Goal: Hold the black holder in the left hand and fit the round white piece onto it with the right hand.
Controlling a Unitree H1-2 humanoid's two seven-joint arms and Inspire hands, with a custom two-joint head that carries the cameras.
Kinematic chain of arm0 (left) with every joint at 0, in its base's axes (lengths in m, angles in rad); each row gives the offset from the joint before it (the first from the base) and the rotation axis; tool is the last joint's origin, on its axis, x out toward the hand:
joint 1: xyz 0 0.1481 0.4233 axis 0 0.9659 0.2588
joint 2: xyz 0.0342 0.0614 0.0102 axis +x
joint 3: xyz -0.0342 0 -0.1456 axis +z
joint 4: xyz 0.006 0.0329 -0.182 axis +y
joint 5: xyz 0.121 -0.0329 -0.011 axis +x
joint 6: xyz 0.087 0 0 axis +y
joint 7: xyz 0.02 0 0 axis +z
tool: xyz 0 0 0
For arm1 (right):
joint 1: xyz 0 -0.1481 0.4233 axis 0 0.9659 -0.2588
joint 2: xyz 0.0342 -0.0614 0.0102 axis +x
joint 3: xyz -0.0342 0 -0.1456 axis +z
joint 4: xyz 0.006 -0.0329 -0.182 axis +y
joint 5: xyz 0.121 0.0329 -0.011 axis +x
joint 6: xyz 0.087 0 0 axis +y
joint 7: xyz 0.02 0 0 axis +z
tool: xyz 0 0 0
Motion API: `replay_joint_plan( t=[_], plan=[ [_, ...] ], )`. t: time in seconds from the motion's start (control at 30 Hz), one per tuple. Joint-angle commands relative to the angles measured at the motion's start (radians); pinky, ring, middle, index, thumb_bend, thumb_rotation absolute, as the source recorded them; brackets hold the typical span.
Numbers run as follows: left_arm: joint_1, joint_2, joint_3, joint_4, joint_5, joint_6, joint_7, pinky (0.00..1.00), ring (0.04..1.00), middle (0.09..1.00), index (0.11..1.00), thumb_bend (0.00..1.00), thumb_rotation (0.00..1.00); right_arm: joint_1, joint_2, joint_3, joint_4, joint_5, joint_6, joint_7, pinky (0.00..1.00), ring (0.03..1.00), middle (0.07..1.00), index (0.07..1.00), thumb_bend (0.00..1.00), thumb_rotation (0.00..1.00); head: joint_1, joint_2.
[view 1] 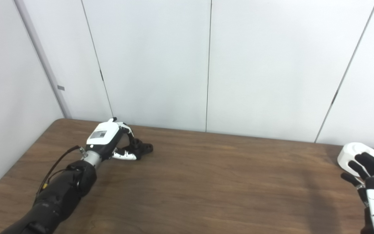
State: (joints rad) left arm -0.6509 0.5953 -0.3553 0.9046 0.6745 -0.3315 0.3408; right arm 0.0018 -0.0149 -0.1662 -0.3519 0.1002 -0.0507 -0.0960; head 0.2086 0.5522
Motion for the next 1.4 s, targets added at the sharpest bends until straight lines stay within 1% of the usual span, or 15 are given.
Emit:
replay_joint_plan(
  t=[0.0, 0.27, 0.37, 0.5, 0.6, 0.73, 0.83, 0.87, 0.9, 1.0, 1.13, 1.27, 1.37],
  plan=[
    [-0.031, 0.024, -0.007, -0.001, 0.018, 0.001, -0.007, 1.00, 0.878, 0.754, 0.484, 0.52, 0.06, -0.023, -0.003, -0.001, -0.042, 0.001, -0.027, 0.000, 0.69, 0.805, 0.818, 0.776, 0.47, 0.67, 0.001, 0.000],
    [-0.017, 0.022, -0.007, -0.026, 0.015, -0.015, -0.008, 1.00, 0.863, 0.746, 0.484, 0.52, 0.06, -0.021, -0.002, -0.001, -0.049, 0.003, -0.030, 0.001, 0.70, 0.810, 0.824, 0.780, 0.47, 0.67, -0.003, 0.007],
    [0.000, 0.009, -0.001, -0.061, 0.003, -0.002, -0.029, 1.00, 0.863, 0.743, 0.484, 0.52, 0.06, -0.022, -0.005, -0.003, -0.060, 0.012, -0.026, 0.003, 0.69, 0.808, 0.823, 0.782, 0.46, 0.67, -0.005, 0.010],
    [0.023, -0.015, 0.002, -0.101, -0.010, -0.008, -0.053, 1.00, 0.858, 0.745, 0.484, 0.52, 0.06, -0.030, -0.007, 0.001, -0.078, 0.018, -0.013, 0.005, 0.68, 0.805, 0.820, 0.780, 0.45, 0.67, -0.013, 0.015],
    [0.043, -0.032, 0.002, -0.143, -0.013, 0.000, -0.070, 0.99, 0.854, 0.736, 0.484, 0.52, 0.06, -0.035, -0.004, 0.005, -0.094, 0.014, 0.003, 0.002, 0.68, 0.799, 0.815, 0.776, 0.44, 0.67, -0.017, 0.018],
    [0.081, -0.061, 0.014, -0.218, -0.031, 0.019, -0.102, 1.00, 0.861, 0.738, 0.484, 0.52, 0.06, -0.046, 0.002, 0.013, -0.114, -0.003, 0.021, -0.003, 0.67, 0.793, 0.811, 0.772, 0.45, 0.68, -0.022, 0.020],
    [0.115, -0.081, 0.023, -0.283, -0.052, 0.017, -0.129, 1.00, 0.859, 0.734, 0.484, 0.52, 0.06, -0.060, 0.004, 0.021, -0.125, -0.012, 0.028, -0.002, 0.67, 0.791, 0.809, 0.770, 0.45, 0.67, -0.022, 0.020],
    [0.130, -0.089, 0.027, -0.315, -0.061, 0.029, -0.145, 1.00, 0.861, 0.734, 0.483, 0.52, 0.06, -0.065, 0.004, 0.025, -0.128, -0.018, 0.030, -0.002, 0.67, 0.790, 0.809, 0.771, 0.45, 0.68, -0.022, 0.020],
    [0.145, -0.095, 0.029, -0.347, -0.065, 0.042, -0.161, 1.00, 0.866, 0.736, 0.483, 0.52, 0.06, -0.070, 0.004, 0.027, -0.131, -0.022, 0.032, -0.002, 0.67, 0.790, 0.810, 0.773, 0.45, 0.69, -0.038, 0.021],
    [0.182, -0.116, 0.038, -0.425, -0.075, 0.072, -0.198, 1.00, 0.871, 0.739, 0.483, 0.52, 0.06, -0.087, -0.001, 0.034, -0.133, -0.028, 0.031, 0.002, 0.68, 0.799, 0.818, 0.782, 0.44, 0.69, -0.042, 0.023],
    [0.227, -0.146, 0.046, -0.524, -0.095, 0.114, -0.261, 1.00, 0.884, 0.751, 0.483, 0.52, 0.06, -0.116, -0.004, 0.043, -0.136, -0.039, 0.033, 0.006, 0.70, 0.813, 0.828, 0.790, 0.48, 0.70, -0.051, 0.027],
    [0.264, -0.174, 0.055, -0.594, -0.119, 0.117, -0.301, 1.00, 0.892, 0.750, 0.483, 0.52, 0.06, -0.143, -0.009, 0.055, -0.137, -0.046, 0.030, 0.012, 0.70, 0.814, 0.828, 0.789, 0.49, 0.69, -0.077, 0.032],
    [0.289, -0.193, 0.050, -0.642, -0.108, 0.128, -0.317, 1.00, 0.891, 0.750, 0.483, 0.52, 0.06, -0.161, -0.016, 0.063, -0.135, -0.045, 0.021, 0.019, 0.70, 0.821, 0.836, 0.795, 0.47, 0.69, -0.096, 0.036]
  ],
)
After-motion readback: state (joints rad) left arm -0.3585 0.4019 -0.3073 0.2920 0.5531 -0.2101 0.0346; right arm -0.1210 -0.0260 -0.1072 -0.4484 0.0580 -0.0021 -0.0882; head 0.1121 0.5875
